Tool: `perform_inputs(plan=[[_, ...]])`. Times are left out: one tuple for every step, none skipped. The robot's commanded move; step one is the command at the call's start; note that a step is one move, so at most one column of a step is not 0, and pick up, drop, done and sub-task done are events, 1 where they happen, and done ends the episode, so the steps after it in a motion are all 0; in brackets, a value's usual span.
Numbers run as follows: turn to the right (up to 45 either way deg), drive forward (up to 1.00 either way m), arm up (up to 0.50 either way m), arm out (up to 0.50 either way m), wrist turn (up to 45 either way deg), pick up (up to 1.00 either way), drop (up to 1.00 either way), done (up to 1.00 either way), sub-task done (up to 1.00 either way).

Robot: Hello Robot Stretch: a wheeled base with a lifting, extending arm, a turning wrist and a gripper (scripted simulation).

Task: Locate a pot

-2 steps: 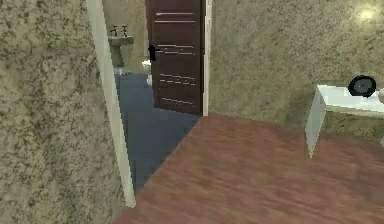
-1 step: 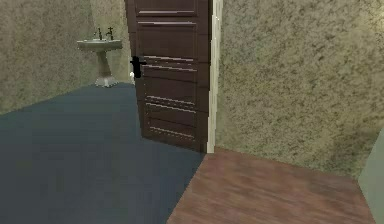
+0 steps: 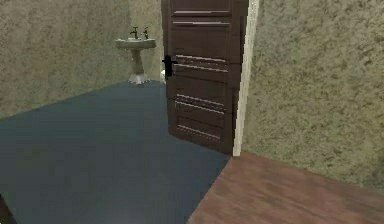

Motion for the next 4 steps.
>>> perform_inputs(plan=[[0.0,0.3,0.0,0.0,0.0,0.0,0.0,0.0,0.0],[-24.0,0.0,0.0,0.0,0.0,0.0,0.0,0.0,0.0],[0.0,0.95,0.0,0.0,0.0,0.0,0.0,0.0,0.0],[-33.0,0.0,0.0,0.0,0.0,0.0,0.0,0.0,0.0]])
